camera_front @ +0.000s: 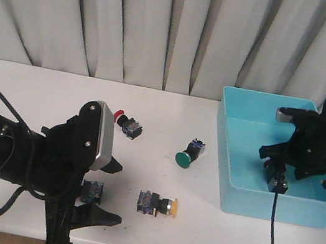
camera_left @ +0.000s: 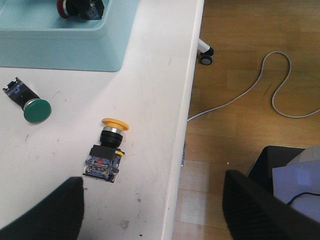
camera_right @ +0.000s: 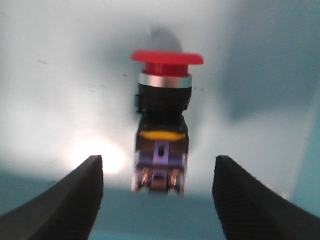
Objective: Pick red and yellow buttons and place in box
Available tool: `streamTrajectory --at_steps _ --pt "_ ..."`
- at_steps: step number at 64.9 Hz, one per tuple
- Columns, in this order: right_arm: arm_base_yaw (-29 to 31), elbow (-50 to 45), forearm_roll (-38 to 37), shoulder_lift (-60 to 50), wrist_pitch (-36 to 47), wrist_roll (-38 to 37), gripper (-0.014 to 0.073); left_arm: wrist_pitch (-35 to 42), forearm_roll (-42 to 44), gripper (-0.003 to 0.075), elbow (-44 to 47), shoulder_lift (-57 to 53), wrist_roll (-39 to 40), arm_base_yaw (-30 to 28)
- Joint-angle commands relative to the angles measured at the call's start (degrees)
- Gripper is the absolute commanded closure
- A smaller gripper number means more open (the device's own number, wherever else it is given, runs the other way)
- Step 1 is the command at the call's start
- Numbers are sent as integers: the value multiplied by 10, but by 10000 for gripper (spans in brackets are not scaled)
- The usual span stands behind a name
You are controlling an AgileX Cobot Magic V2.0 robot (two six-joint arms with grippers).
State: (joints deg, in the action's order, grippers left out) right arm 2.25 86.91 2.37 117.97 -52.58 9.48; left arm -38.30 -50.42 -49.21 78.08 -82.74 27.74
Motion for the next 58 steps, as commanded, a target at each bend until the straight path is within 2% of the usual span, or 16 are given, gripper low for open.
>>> streamTrajectory --at_steps 1,8,14,40,58 --pt "-4 18 13 -93 -12 7 123 9 -23 160 -14 -13 6 1" --pt "-24 12 12 -159 -34 7 132 11 -23 160 -14 -13 6 1" --pt "-54 -28 12 -231 -14 5 142 11 -23 160 -14 -13 6 1" --pt "-244 -343 11 -528 127 -5 158 11 -23 160 -14 -13 6 1" --pt "-259 -490 11 -642 163 -17 158 19 -23 160 -14 -13 28 1"
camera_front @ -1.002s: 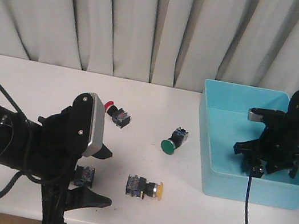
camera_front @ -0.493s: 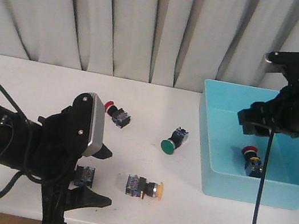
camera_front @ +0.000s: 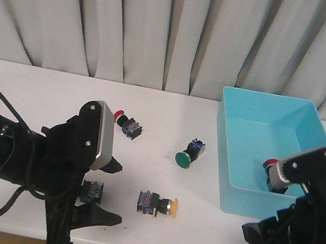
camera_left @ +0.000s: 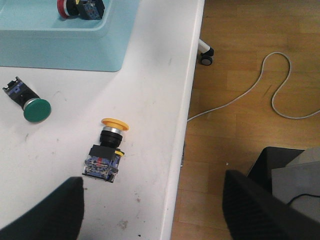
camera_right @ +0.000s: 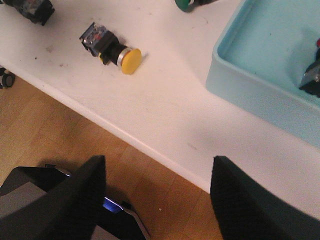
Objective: Pick red and yellow buttons and place in box
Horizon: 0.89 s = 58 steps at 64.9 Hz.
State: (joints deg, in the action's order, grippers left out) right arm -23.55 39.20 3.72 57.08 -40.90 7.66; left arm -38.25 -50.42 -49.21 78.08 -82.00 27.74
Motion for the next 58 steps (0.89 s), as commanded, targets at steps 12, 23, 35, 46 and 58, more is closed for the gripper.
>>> streamTrajectory --at_steps 12,23,35,46,58 --pt "-1 -37 -2 -65 54 20 158 127 3 160 -17 -13 156 1" --pt "-1 -37 -2 -66 65 26 158 236 123 160 -18 -10 373 -4" --pt "-1 -37 -2 -66 72 26 158 157 298 160 -68 43 567 -43" --pt "-1 -37 -2 -66 74 26 158 83 455 160 -139 113 704 -61" --pt "-1 -37 -2 -66 86 26 158 50 538 160 -222 198 757 -61"
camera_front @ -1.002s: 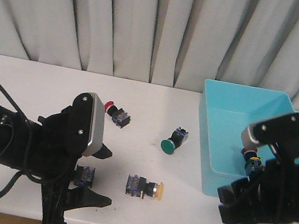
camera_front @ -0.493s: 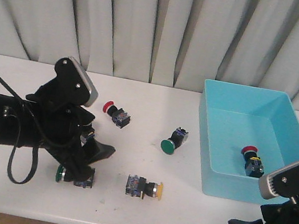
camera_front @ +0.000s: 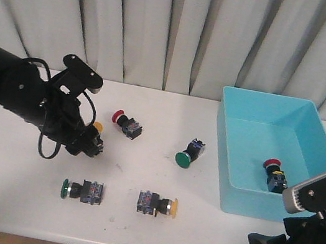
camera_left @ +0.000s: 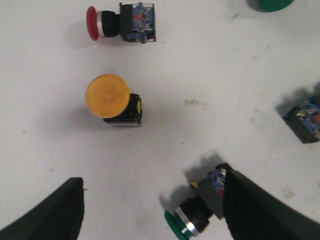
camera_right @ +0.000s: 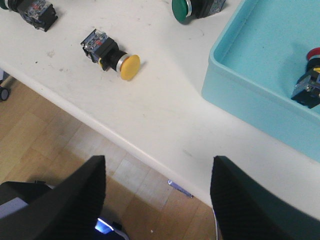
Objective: Pick red and yellow buttons and place in box
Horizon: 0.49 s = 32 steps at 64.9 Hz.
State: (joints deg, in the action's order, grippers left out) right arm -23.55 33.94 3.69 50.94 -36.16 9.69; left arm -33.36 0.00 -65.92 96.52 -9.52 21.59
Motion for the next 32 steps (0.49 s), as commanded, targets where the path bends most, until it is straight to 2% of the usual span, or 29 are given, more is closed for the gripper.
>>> streamTrajectory --at_steps 1,32 --pt "-1 15 -2 -5 40 5 158 -5 37 160 -62 20 34 1" --pt "-1 15 -2 -5 41 5 158 -121 75 160 -290 211 36 1"
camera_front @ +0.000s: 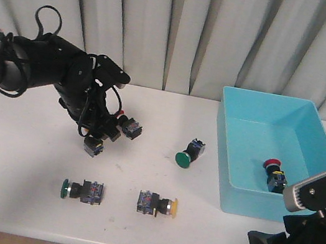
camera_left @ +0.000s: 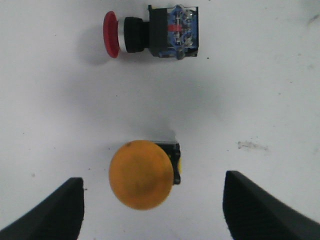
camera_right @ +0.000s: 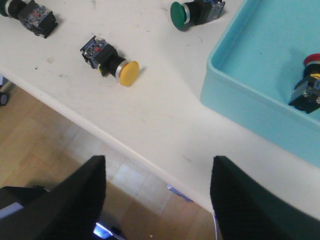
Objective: Pick red and yellow buttons and place in box
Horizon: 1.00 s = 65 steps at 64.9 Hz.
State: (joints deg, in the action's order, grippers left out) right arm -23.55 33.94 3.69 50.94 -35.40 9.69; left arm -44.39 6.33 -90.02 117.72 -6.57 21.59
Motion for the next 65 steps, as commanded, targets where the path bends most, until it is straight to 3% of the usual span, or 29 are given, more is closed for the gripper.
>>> streamTrajectory --at_steps 1,20,47,65 --pt "-1 15 -2 -5 34 5 158 -14 12 160 -54 5 6 1" --pt "-1 15 -2 -5 34 5 158 -28 13 185 -90 66 6 1" --pt "-1 15 -2 -5 34 5 158 -36 13 478 -90 62 6 1" --pt "-1 15 -2 -5 34 5 158 -73 8 525 -89 -12 6 1"
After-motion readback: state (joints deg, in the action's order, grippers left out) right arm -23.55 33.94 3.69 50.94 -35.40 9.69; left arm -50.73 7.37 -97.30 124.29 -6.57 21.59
